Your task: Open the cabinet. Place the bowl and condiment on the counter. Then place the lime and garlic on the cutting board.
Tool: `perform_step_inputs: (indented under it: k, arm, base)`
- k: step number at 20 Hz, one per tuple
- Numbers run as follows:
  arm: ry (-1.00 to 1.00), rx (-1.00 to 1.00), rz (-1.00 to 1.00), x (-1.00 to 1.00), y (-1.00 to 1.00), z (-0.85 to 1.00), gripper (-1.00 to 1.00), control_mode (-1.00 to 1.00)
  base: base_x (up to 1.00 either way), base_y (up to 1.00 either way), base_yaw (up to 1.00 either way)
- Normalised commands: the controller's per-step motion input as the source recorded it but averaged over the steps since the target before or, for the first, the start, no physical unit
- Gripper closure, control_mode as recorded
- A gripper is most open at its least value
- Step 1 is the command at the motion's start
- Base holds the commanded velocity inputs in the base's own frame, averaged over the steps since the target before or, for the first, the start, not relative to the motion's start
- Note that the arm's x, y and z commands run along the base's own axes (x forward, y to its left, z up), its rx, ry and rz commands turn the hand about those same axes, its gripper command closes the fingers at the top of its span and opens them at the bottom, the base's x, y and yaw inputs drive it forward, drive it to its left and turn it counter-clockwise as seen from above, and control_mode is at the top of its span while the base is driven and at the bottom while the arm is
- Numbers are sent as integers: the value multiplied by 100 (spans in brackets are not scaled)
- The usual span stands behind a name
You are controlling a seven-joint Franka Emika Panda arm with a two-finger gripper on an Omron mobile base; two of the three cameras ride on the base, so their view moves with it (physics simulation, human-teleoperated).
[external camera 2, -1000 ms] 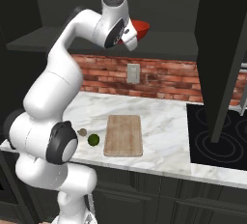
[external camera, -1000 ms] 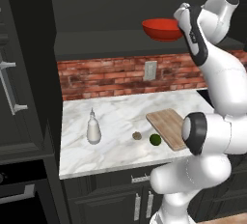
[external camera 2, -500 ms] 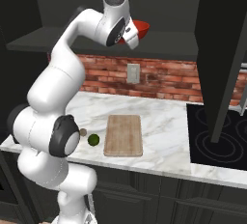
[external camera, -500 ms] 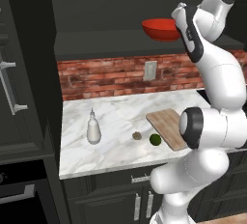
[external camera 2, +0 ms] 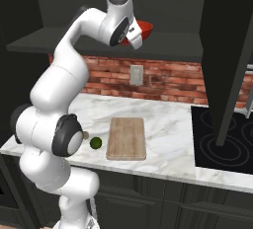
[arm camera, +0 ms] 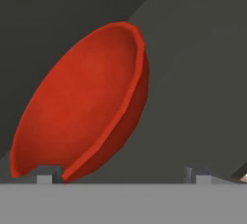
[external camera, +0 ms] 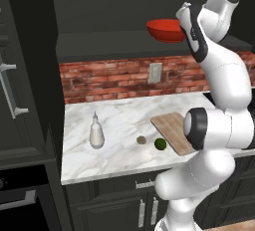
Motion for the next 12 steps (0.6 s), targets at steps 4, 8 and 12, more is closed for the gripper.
perform_step_inputs:
  k: [4,8,12]
  arm:
    - [2,0,0,11,0,0,-100,-100]
    - [3,0,0,12,0,0,-100,-100]
    - [5,0,0,19,0,0,-100,-100]
  base:
    - [0,0,0]
    - [0,0,0]
    - [0,0,0]
